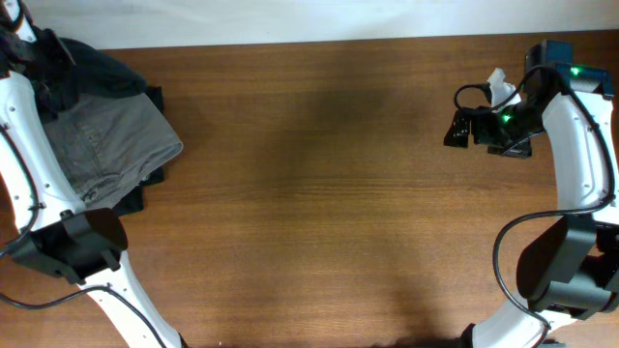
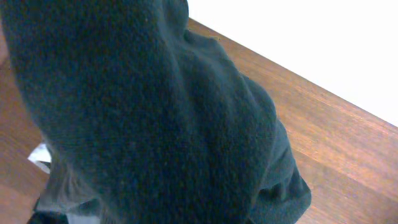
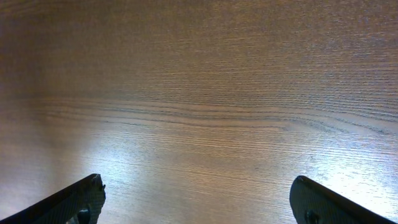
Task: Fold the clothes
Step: 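Lower the black bundle onto the grey clothes stack and release it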
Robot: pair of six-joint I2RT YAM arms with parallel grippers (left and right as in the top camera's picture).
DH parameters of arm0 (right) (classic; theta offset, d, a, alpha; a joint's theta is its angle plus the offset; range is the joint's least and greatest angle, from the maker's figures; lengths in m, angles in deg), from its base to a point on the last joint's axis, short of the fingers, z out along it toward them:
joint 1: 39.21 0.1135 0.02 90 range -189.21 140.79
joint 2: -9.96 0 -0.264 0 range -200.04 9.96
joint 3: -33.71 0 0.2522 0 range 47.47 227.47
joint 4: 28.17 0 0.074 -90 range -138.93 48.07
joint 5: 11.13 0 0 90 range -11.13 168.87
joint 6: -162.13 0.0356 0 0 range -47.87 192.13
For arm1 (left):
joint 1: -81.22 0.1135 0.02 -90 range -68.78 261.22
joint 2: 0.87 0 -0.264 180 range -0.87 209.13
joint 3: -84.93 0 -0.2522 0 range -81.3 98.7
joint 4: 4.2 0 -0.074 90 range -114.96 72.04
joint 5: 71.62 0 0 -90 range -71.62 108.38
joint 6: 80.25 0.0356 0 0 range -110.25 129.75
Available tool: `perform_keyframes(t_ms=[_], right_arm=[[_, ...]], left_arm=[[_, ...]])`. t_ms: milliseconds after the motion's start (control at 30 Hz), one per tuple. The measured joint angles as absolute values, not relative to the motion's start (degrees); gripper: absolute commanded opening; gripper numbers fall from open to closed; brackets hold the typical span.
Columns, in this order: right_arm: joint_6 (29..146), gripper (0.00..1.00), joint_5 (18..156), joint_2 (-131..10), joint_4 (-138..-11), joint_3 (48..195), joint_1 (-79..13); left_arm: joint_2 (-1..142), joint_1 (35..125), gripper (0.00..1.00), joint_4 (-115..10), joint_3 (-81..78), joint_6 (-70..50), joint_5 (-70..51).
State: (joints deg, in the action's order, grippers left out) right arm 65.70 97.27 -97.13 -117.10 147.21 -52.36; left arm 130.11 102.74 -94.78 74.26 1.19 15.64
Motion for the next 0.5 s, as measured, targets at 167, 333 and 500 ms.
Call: perform_keyframes(t_ms=[167, 333, 500], right_arm=[[65.7, 0.99, 97.3, -97.1, -117.1, 147.2, -52.4], [65.7, 0.99, 97.3, -97.1, -117.1, 147.2, -52.4], [65.7, 0.99, 97.3, -97.1, -117.1, 147.2, -52.4]], left_arm=[[131.2, 103.1, 0.01, -94.8, 74.3, 2.5, 16.2], [133.8, 103.1, 0.01, -94.9, 74.3, 4.5, 16.4], [136.4, 103.2, 0.0, -96.5, 74.3, 5.5, 16.4]])
